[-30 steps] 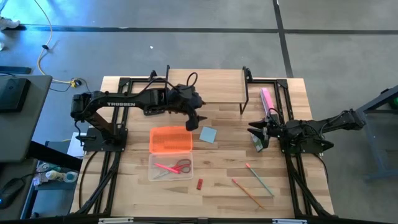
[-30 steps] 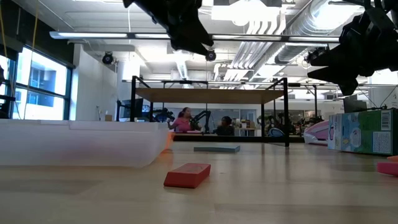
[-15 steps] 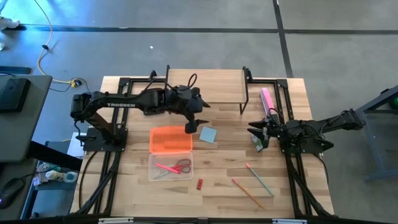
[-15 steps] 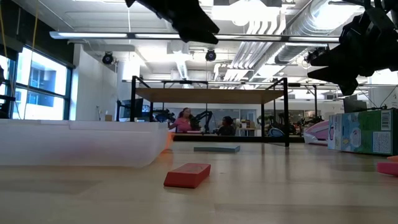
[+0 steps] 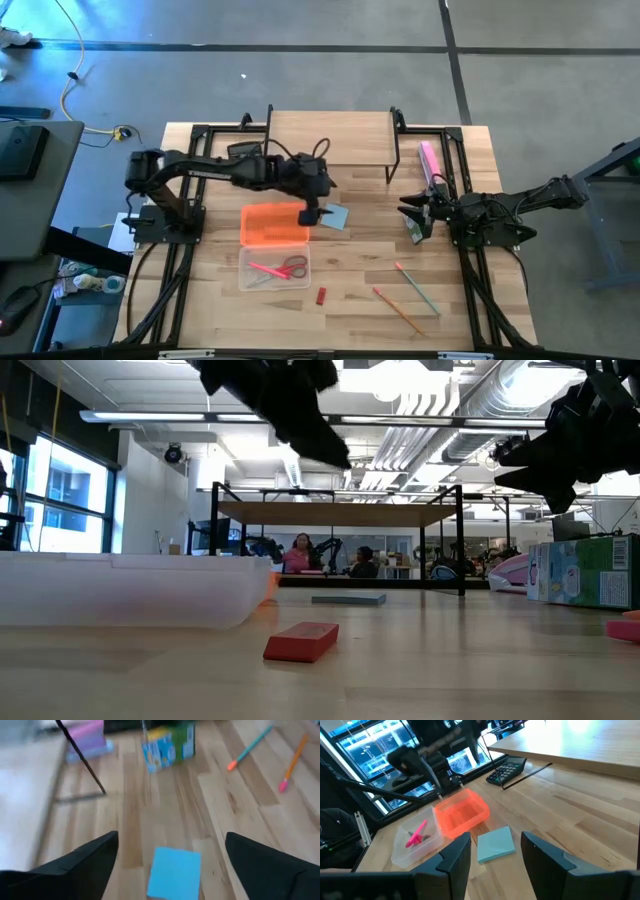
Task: Pack school essentials
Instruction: Put the blue sticky note into the supply box
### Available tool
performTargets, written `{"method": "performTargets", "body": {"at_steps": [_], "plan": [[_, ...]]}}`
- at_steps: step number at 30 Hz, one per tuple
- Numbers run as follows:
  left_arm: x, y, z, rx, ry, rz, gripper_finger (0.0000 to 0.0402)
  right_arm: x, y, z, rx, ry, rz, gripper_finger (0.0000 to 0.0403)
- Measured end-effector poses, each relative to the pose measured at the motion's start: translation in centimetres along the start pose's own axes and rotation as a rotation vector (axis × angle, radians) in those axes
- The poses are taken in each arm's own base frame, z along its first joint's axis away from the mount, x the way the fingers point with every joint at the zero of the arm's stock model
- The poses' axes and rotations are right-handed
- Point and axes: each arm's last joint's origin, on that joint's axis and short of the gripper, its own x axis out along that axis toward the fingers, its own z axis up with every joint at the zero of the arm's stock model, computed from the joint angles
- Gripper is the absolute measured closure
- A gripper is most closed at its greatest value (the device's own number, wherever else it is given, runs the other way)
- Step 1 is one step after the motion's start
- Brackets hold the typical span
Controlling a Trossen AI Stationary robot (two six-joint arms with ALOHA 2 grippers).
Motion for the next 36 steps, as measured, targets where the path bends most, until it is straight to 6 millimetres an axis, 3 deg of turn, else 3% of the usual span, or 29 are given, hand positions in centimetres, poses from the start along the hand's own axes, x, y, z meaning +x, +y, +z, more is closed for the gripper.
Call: {"method": "performTargets", "body": {"at_steps": [4,16,36], "plan": [[1.9,0.1,-0.9,-0.023,0.032,-0.028,0.0005,0.0,0.0,0.0,-0.002,0.003,-0.002,0.0238],[5.6,0.0,-3.4,0.083,0.134,-0.062,0.0002,0.0,0.0,-0.1,-0.004,0.008,-0.004,0.0238],[9.4,-0.1,-6.0,0.065,0.195,-0.067,0.0002,0.0,-0.1,-0.2,-0.009,0.017,-0.008,0.0238]]}}
